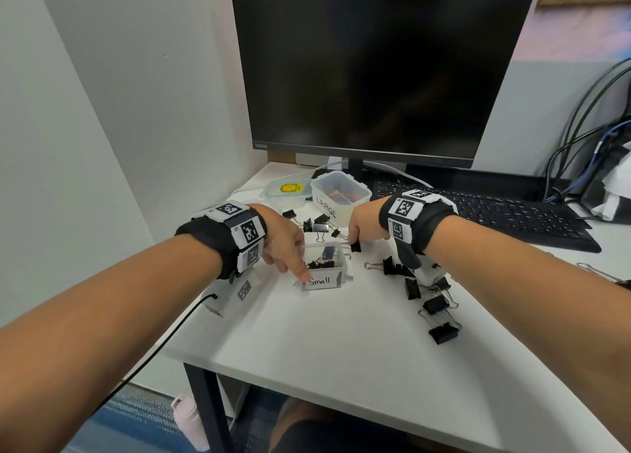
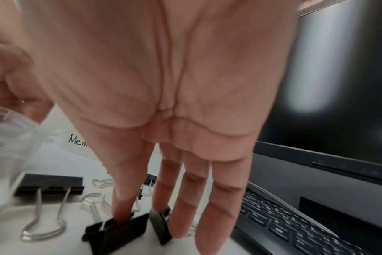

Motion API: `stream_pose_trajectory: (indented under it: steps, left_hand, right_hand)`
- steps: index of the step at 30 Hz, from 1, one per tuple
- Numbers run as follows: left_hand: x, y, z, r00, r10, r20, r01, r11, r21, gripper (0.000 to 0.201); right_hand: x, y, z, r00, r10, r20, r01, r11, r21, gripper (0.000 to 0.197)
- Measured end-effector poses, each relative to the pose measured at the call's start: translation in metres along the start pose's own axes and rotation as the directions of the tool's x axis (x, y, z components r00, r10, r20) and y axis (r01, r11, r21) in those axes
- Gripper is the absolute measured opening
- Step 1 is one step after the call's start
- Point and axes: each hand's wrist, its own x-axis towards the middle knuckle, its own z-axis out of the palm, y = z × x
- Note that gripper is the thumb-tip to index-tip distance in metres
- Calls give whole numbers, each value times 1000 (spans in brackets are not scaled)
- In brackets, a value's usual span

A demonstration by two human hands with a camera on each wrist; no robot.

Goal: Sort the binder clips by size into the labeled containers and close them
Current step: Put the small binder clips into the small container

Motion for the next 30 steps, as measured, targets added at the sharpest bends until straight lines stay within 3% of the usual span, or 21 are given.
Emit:
stream_pose_trajectory:
  steps: [7,10,14,18,30]
  left_hand:
    - [-1,3,-1,999,-1,-33,4,998,62,59]
    - [0,3,-3,1000,-7,-20,8,998,58,60]
    - [1,3,-4,1000,-6,-15,8,997,75,60]
    - [3,2,-5,1000,-19,-5,19,996,86,61]
    - [10,0,-5,1000,-3,6,3,997,79,58]
  right_hand:
    - [15,-1,-2,995,103,-19,-102,994,27,35]
    - [18,-3,-2,996,60,-60,-56,996,69,36]
    - [16,-6,-1,1000,7,-24,-7,1000,13,46]
    - [23,-8,1,1000,24,7,-24,999,40,40]
    - [32,6,5,996,-8,-93,18,994,104,27]
